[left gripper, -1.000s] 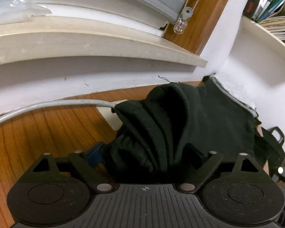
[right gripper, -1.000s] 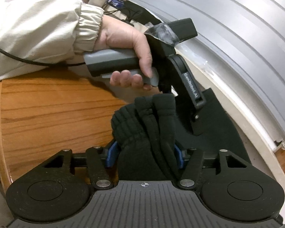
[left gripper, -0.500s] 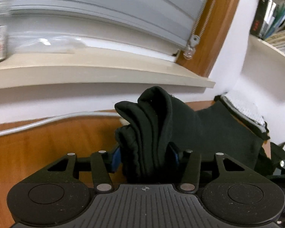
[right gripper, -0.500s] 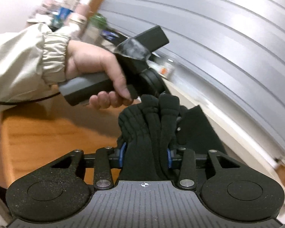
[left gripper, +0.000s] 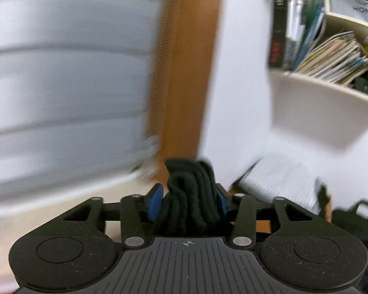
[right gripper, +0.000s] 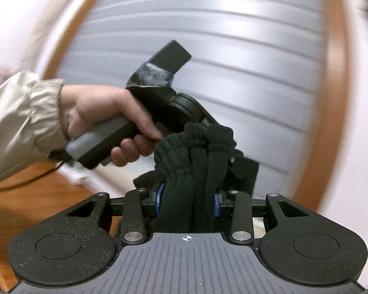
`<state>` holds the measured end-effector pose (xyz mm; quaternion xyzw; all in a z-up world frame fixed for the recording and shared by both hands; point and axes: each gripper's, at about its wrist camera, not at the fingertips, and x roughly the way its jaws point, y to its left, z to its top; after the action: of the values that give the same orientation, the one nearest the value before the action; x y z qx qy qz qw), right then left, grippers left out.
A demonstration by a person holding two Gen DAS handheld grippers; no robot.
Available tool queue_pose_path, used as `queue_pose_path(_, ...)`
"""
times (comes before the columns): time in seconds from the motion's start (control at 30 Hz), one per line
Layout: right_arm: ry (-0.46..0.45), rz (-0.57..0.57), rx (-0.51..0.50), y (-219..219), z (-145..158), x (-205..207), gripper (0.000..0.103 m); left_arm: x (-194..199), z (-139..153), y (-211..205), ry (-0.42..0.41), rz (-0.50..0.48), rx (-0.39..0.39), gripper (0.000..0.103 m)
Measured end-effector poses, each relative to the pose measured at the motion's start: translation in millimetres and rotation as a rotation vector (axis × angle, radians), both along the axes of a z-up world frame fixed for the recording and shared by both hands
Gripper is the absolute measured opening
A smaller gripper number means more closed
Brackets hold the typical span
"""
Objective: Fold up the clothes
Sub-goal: 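Lower the held fabric onto the trousers with the right gripper and release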
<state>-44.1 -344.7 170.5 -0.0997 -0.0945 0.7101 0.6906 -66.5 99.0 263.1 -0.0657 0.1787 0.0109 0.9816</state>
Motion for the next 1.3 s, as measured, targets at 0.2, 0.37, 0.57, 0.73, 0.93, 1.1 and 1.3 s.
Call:
queue_pose_path(0.2,0.457,-0.266,-0.146,-32,-71,175,0.055,78,-42,-54,0.055,-0.105,0.019,0.078)
queue_pose_path(0.37,0.732,-0.441,-0.159,-56,-135,238,0.066,83,-104,-34,0.127,-0.102,0.017,0.081)
queue_pose_path(0.57,0.563,-0.632,-0.086,-52,-115,210,0.077,67,-157,16,0.163,-0.036,-0.063,0.082)
queue_pose_path(0.73,0.487,-0.647,-0.089,-55,-109,212,0.077,57,-169,36,0.147,-0.029,-0.091,0.086)
queue_pose_path(0.93,0.405,-0.467,-0.247,6,-81,200,0.072,56,-178,39,0.114,-0.054,-0.092,0.088)
queue_pose_path(1.1,0.354,-0.388,-0.455,72,-79,196,0.045,55,-190,49,0.12,-0.054,-0.1,0.089)
queue_pose_path(1.3,0.211,-0.469,-0.301,46,-45,190,0.007,49,-187,70,0.095,-0.062,-0.124,0.087)
